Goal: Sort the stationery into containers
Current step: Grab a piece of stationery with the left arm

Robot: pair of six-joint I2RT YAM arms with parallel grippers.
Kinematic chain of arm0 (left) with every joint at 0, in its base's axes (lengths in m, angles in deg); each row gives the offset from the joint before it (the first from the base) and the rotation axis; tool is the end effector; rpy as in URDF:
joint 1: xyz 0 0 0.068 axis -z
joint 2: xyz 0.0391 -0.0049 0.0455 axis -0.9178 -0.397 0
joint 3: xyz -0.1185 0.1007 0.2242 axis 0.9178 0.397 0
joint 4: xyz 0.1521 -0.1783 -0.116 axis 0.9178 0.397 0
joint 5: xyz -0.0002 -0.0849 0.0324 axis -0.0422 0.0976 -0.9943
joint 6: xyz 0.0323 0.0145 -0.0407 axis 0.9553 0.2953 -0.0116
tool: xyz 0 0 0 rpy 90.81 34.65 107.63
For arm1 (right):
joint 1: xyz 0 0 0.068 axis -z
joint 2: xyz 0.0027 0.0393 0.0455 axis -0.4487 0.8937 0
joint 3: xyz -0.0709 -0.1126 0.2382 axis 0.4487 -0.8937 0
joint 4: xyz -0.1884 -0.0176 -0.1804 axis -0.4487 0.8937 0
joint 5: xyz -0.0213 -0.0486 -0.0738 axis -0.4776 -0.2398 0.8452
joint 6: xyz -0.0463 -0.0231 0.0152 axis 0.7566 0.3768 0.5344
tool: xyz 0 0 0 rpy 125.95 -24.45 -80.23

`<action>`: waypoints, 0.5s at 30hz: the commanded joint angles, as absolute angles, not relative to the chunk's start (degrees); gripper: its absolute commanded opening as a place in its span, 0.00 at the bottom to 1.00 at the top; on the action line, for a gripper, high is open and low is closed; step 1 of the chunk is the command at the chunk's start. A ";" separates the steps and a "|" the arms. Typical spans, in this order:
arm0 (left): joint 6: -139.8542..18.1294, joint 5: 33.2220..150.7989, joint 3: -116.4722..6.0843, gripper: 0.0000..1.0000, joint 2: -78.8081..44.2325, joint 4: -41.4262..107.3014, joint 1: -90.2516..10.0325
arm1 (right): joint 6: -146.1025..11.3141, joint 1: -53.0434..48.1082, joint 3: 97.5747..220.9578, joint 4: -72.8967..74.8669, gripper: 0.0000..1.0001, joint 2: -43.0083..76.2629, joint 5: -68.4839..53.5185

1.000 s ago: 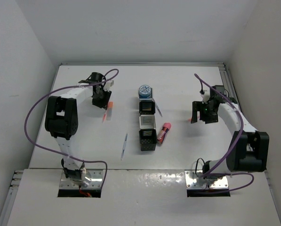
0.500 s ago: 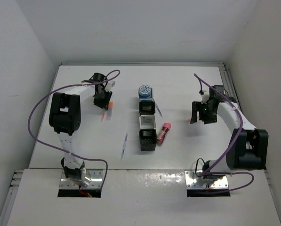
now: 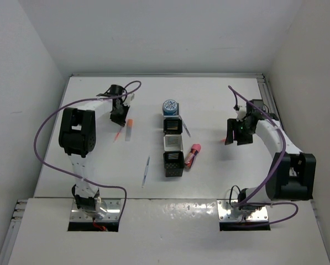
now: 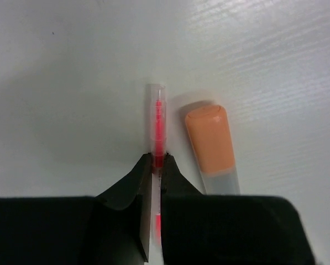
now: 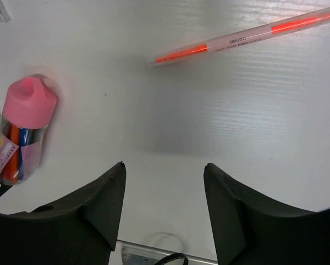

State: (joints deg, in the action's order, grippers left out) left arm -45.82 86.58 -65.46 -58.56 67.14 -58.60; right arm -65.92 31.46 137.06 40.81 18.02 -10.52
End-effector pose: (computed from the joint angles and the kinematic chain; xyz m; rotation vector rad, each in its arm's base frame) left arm 0.4145 -0.0600 0.1609 0.2868 2.7145 -0.0902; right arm 0.2666 -0.0157 0.2067 0.1983 2.7663 0.2614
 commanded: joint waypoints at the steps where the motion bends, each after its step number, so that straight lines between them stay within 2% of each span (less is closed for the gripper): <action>1: -46.21 88.67 -63.10 0.07 -51.59 64.23 -59.31 | -65.59 31.76 137.51 40.56 0.58 14.91 -11.79; 2: -45.95 90.76 -62.40 0.01 -46.44 61.26 -59.66 | -65.50 31.76 136.99 40.21 0.58 14.22 -11.97; 3: -45.86 92.43 -61.26 0.00 -43.60 59.41 -60.01 | -65.59 31.76 136.81 40.12 0.57 14.03 -12.14; 6: -47.17 100.25 -55.46 0.00 -31.59 49.68 -60.72 | -65.59 31.76 136.11 39.07 0.56 12.72 -12.67; 8: -47.52 109.64 -50.02 0.00 -26.20 43.60 -60.90 | -65.94 31.84 135.84 38.19 0.56 12.01 -12.94; 9: -48.66 112.46 -47.82 0.00 -21.38 36.43 -60.72 | -66.03 31.76 135.40 37.05 0.56 11.05 -13.20; 12: -58.47 120.03 -38.42 0.00 -15.47 18.07 -58.89 | -67.34 31.76 133.83 34.07 0.57 9.56 -14.42; 15: -63.60 124.26 -37.43 0.00 -17.10 11.77 -54.24 | -69.28 31.67 131.98 30.47 0.57 7.53 -15.13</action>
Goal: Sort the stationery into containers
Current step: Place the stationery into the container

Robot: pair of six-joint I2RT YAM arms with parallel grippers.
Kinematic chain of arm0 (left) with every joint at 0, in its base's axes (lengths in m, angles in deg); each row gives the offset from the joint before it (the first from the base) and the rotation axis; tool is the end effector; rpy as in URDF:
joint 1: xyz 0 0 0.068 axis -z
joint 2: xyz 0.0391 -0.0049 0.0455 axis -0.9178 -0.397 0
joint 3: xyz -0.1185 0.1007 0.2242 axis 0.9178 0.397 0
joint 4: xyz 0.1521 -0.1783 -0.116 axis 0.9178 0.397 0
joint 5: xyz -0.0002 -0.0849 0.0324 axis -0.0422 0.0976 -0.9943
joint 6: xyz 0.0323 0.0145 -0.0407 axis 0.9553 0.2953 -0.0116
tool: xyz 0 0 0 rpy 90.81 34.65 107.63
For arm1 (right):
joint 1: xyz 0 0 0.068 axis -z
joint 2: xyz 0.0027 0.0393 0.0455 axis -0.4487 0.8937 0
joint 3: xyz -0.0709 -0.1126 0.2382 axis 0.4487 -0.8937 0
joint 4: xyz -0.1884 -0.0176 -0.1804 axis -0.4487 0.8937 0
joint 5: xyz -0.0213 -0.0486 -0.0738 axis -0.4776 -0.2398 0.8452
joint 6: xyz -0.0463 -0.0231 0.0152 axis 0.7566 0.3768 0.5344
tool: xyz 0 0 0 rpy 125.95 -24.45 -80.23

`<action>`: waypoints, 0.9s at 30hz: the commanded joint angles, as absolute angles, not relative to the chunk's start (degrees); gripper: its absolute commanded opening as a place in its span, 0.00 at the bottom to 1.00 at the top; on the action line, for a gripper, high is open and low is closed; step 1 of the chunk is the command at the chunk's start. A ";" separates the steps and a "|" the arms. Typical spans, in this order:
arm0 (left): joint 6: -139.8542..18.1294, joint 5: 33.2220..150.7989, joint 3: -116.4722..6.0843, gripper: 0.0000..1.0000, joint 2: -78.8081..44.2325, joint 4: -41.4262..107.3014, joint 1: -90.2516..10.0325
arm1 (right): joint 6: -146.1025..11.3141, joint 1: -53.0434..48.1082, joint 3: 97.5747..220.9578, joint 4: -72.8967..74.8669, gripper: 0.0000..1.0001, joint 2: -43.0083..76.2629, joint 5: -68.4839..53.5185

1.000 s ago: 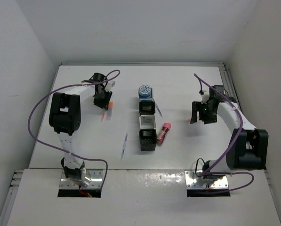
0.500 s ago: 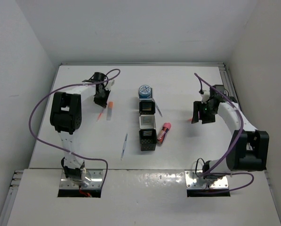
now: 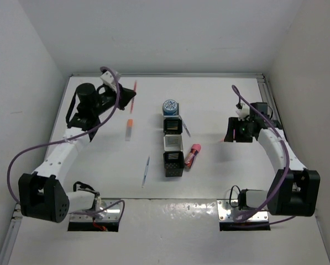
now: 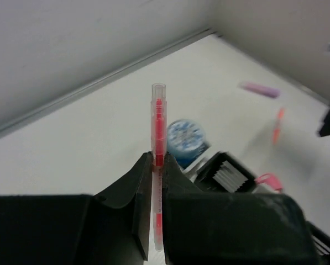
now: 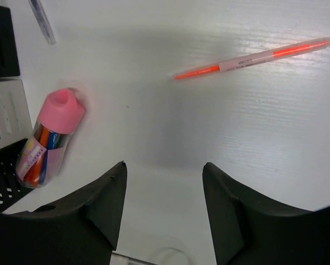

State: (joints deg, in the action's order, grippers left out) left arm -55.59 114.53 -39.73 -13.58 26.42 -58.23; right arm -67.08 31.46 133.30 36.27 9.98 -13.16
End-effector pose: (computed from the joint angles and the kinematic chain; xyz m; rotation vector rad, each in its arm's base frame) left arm 0.2875 -0.0606 0.3472 0.4380 1.6499 -0.6421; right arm 0.2498 -0.0127 0.2250 0.1779 2.6113 0.3154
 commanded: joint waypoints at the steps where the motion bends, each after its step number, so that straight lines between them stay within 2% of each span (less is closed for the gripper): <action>1: -65.00 125.92 -37.69 0.00 -17.90 10.01 -53.17 | -70.50 31.58 131.62 29.67 0.57 6.66 -15.31; 9: -70.55 124.18 -42.34 0.00 -28.17 -1.78 -44.20 | -75.08 31.14 129.95 23.16 0.57 4.63 -13.64; 20: -65.11 123.74 -49.12 0.00 -37.94 -1.52 -38.49 | -75.08 31.05 131.80 23.68 0.56 6.47 -13.90; 27: -61.15 122.34 -49.03 0.08 -40.32 0.85 -37.43 | -73.85 31.05 131.88 24.21 0.56 7.09 -12.16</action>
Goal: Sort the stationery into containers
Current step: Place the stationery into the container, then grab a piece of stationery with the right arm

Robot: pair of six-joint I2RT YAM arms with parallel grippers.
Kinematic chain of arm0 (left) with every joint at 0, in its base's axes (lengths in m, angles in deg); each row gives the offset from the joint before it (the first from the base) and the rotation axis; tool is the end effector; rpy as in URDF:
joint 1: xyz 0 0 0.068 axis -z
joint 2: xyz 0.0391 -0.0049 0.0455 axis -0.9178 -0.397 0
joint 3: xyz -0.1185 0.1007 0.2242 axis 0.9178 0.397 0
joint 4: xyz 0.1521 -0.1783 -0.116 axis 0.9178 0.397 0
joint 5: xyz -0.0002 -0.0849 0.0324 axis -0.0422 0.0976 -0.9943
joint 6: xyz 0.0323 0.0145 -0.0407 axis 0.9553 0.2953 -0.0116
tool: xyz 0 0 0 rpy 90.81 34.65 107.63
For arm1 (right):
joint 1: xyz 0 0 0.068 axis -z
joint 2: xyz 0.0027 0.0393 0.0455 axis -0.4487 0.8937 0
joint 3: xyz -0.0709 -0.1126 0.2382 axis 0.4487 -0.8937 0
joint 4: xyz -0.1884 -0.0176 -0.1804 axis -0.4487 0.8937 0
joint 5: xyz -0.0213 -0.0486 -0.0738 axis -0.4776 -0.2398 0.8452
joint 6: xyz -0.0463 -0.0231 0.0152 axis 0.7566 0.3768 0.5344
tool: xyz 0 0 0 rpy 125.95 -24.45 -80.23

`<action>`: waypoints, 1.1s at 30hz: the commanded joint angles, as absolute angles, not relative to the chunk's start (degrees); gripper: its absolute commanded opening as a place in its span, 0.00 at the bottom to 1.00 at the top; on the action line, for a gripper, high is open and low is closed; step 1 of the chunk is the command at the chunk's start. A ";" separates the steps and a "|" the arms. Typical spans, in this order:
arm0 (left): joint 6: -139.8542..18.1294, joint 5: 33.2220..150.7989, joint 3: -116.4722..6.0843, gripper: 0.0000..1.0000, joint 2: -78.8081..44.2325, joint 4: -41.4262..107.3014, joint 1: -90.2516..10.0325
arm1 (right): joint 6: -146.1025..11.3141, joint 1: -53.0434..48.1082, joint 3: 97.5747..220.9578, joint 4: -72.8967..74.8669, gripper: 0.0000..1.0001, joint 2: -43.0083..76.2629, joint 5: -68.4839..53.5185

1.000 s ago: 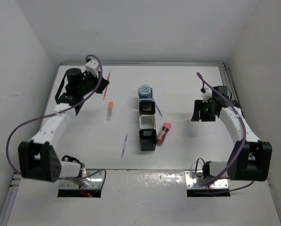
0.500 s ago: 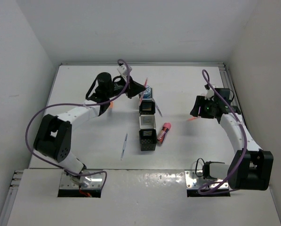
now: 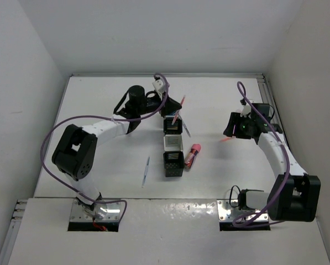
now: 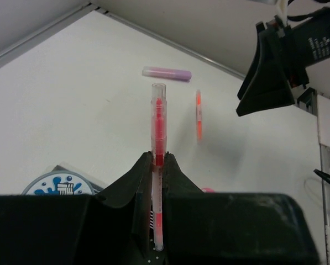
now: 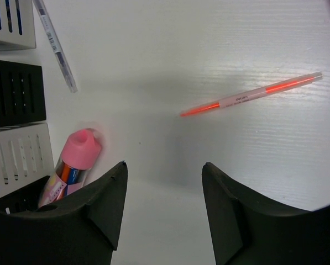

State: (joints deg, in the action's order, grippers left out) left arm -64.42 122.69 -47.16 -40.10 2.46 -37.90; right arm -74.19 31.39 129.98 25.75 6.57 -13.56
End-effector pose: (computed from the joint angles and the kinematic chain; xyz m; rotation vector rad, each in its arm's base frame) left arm 0.3366 -0.2097 0.2845 0.7446 1.5412 -1.1195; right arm 0.2514 -0.0123 0.2322 0.2836 2.4268 0.3613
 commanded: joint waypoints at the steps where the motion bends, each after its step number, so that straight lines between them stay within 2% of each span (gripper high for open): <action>1: -60.36 122.16 -48.94 0.10 -40.84 1.20 -37.60 | -73.68 31.05 132.23 24.56 0.56 7.44 -11.45; 8: -60.36 121.19 -49.21 0.18 -43.66 -0.03 -37.61 | -74.47 31.05 133.99 26.05 0.59 10.08 -8.89; 10: -60.53 120.93 -49.47 0.35 -43.92 0.23 -37.61 | -74.47 31.14 134.08 26.14 0.60 10.25 -8.37; 16: -61.58 120.58 -49.21 0.61 -41.12 1.46 -38.66 | -75.60 31.40 134.61 27.02 0.64 11.22 -4.33; 22: -63.09 120.22 -54.38 0.65 -35.05 9.53 -42.17 | -82.09 31.84 136.62 30.79 0.60 14.98 2.59; 27: -47.20 112.76 -66.42 0.68 -32.15 40.76 -43.49 | -90.71 32.02 142.76 39.03 0.53 22.45 9.64; 29: -44.64 107.94 -66.44 0.73 -29.26 46.26 -44.72 | -94.76 32.28 146.54 43.43 0.51 27.45 10.26; 30: -44.62 104.44 -65.74 0.72 -28.29 47.07 -45.16 | -96.60 32.28 147.43 44.33 0.51 29.13 10.27; 33: -44.53 103.35 -61.00 0.71 -23.98 48.31 -47.44 | -98.80 32.46 149.11 44.95 0.53 33.79 9.39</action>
State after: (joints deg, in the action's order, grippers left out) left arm -48.18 108.50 -63.95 -27.38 39.49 -45.18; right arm -92.61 32.09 146.29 40.38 30.83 7.51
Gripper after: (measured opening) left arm 0.717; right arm 0.522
